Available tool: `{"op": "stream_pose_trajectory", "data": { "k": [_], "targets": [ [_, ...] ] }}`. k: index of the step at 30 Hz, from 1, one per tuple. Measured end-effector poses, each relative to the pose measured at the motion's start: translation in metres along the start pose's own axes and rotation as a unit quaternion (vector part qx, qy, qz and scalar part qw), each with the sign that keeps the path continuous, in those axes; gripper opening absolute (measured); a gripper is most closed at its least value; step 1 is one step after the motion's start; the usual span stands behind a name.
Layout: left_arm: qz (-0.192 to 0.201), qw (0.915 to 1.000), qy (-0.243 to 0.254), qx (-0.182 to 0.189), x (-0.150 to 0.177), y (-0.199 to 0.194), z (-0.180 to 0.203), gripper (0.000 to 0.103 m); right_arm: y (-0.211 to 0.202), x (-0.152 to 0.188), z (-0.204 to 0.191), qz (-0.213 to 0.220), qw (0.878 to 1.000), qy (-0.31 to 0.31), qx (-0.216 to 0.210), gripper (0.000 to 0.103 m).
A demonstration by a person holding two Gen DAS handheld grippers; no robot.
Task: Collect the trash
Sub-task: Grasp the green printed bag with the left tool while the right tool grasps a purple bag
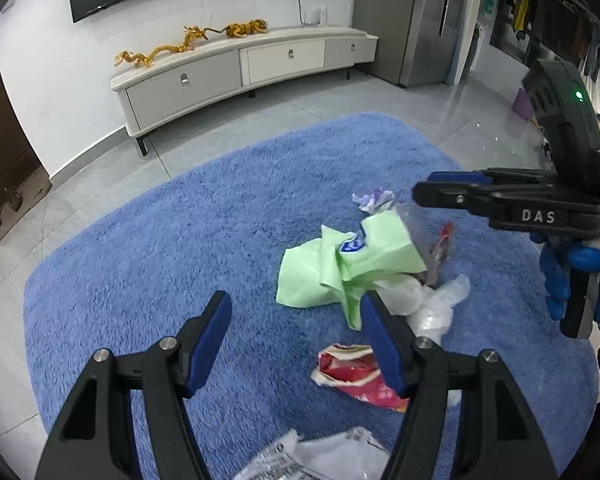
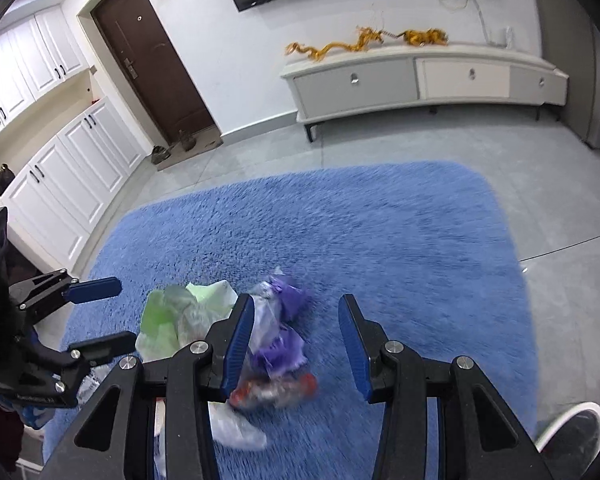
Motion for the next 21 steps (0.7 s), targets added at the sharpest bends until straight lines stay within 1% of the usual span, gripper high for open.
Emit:
{"op": "stream_pose_trajectory", "data": {
  "k": [6, 10, 13, 16, 17, 19, 20, 21],
  "targets": [
    [-0.025, 0.9994, 0.021, 0.004, -0.005, 0.023, 0.004, 0.065, 0.024, -0.003, 0.005, -0.019, 0.999, 0.014, -0.034, 0.041],
    [-0.039, 0.9984, 0.040, 0.001, -0.008, 0.038, 0.012, 0.065, 0.030, -0.005, 0.012, -0.020, 0.998, 0.027, -0.061, 0.041],
    [-0.051, 0.9976, 0.046, 0.007, -0.011, 0.048, 0.018, 0.065, 0.033, -0.002, 0.016, -0.024, 0.995, 0.038, -0.086, 0.040],
    [-0.056, 0.9969, 0.055, -0.003, -0.015, 0.055, 0.023, 0.065, 0.035, -0.002, 0.020, -0.026, 0.994, 0.043, -0.098, 0.040],
    [-0.060, 0.9964, 0.058, -0.015, -0.017, 0.060, 0.023, 0.065, 0.035, -0.002, 0.021, -0.027, 0.993, 0.045, -0.102, 0.040],
    [-0.070, 0.9958, 0.055, -0.023, -0.020, 0.068, 0.021, 0.065, 0.036, -0.004, 0.021, -0.031, 0.992, 0.047, -0.113, 0.040],
    [-0.072, 0.9961, 0.045, -0.024, -0.022, 0.071, 0.018, 0.064, 0.038, -0.005, 0.021, -0.032, 0.992, 0.045, -0.114, 0.039],
    [-0.073, 0.9964, 0.037, -0.021, -0.023, 0.071, 0.016, 0.060, 0.038, -0.006, 0.020, -0.033, 0.992, 0.043, -0.112, 0.036]
  ]
}}
Point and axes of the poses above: each gripper's, at about its wrist camera, not at the fingertips, and y roughly the way its jaws point, z to its right, x to its underside, the point moved 3 cm from there along y, roughly the way its jaws point, and after that the axes turned 13 degrees about -y, right-handed, at the moved point
